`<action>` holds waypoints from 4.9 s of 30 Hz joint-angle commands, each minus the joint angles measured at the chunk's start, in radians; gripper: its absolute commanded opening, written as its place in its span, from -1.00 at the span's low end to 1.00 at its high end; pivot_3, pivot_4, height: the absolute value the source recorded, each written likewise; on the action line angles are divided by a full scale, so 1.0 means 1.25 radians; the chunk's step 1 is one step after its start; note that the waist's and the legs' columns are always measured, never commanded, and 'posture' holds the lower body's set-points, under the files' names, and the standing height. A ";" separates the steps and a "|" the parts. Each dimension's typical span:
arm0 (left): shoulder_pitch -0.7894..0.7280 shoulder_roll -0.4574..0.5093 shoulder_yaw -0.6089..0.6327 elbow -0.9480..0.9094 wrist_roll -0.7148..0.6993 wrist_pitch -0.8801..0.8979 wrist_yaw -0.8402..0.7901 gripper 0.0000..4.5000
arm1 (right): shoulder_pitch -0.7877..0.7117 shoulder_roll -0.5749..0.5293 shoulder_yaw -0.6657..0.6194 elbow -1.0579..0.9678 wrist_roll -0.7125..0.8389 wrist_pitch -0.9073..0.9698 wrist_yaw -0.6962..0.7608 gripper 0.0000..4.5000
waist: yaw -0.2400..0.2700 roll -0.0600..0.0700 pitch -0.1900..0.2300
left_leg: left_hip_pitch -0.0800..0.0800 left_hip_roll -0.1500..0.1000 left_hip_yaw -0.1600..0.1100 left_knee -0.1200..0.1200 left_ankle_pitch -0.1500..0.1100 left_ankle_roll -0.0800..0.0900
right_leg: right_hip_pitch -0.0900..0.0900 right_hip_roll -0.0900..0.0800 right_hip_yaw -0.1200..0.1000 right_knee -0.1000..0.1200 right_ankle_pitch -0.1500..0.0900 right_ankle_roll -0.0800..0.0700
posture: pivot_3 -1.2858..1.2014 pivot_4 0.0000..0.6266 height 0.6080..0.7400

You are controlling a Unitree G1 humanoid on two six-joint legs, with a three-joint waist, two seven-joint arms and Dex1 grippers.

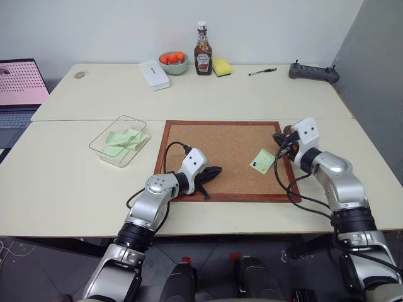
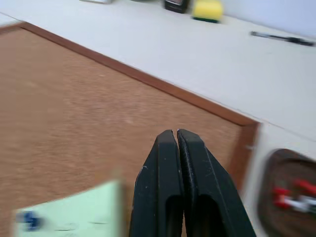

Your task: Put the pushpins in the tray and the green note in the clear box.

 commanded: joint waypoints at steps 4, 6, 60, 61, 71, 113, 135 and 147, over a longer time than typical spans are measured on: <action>0.018 -0.003 -0.020 -0.008 0.017 0.012 -0.002 -1.00 | -0.078 -0.040 0.006 0.141 -0.110 -0.066 -0.110 -0.99 | 0.000 0.000 0.000 | 0.000 0.000 0.000 -0.001 0.000 0.000 | 0.000 0.000 0.000 0.000 0.000 0.000 | 0.03 -0.52 1.00; 0.020 -0.004 -0.020 -0.011 0.019 0.013 -0.002 -1.00 | -0.098 -0.045 0.013 0.189 -0.137 -0.087 -0.137 -0.99 | -0.001 0.000 0.000 | 0.000 0.000 0.001 -0.001 0.000 0.000 | 0.000 0.000 0.001 0.000 0.000 0.000 | 0.03 -0.52 1.00; 0.007 0.008 -0.036 0.006 0.034 0.001 -0.026 -1.00 | 0.292 -0.005 0.039 -0.471 0.169 0.188 0.084 0.72 | 0.001 0.001 -0.001 | 0.001 0.000 0.000 0.000 0.000 0.000 | 0.001 0.000 0.000 -0.001 -0.003 -0.004 | 0.03 -0.52 1.00; 0.006 0.008 -0.036 0.008 0.035 0.000 -0.027 -1.00 | 0.291 -0.002 0.049 -0.464 0.158 0.180 0.082 0.72 | 0.001 0.001 -0.001 | 0.001 0.000 0.000 0.000 0.000 0.000 | 0.001 0.000 0.000 -0.001 -0.003 -0.004 | 0.03 -0.52 1.00; 0.007 0.005 -0.032 -0.003 0.031 0.010 -0.021 -1.00 | 0.262 0.014 0.059 -0.343 0.101 0.109 0.072 0.51 | 0.001 0.001 -0.001 | 0.001 0.000 0.000 0.000 0.000 0.000 | 0.001 0.000 0.000 -0.001 -0.002 -0.003 | 0.03 -0.52 1.00; 0.021 -0.006 -0.033 -0.018 0.031 0.042 -0.002 -1.00 | 0.267 0.005 0.024 -0.406 0.148 0.039 0.151 -0.98 | 0.002 0.001 -0.001 | 0.001 0.000 0.000 0.000 0.000 0.000 | 0.001 0.000 0.000 -0.002 -0.002 -0.003 | 0.03 -0.52 1.00; 0.026 -0.004 -0.043 -0.018 0.037 0.037 -0.004 -1.00 | -0.037 -0.026 0.025 0.118 -0.178 -0.104 -0.237 -0.98 | 0.001 0.001 -0.001 | 0.002 0.000 0.001 -0.001 0.000 0.000 | 0.001 0.000 0.000 -0.001 -0.002 -0.003 | 0.03 -0.52 1.00; 0.029 -0.002 -0.044 -0.019 0.041 0.030 -0.003 -1.00 | -0.118 -0.024 0.047 0.328 -0.226 -0.157 -0.272 -0.98 | 0.000 0.001 -0.001 | 0.001 0.000 0.001 -0.001 0.000 0.000 | 0.001 0.000 0.001 -0.001 -0.001 -0.001 | 0.03 -0.52 1.00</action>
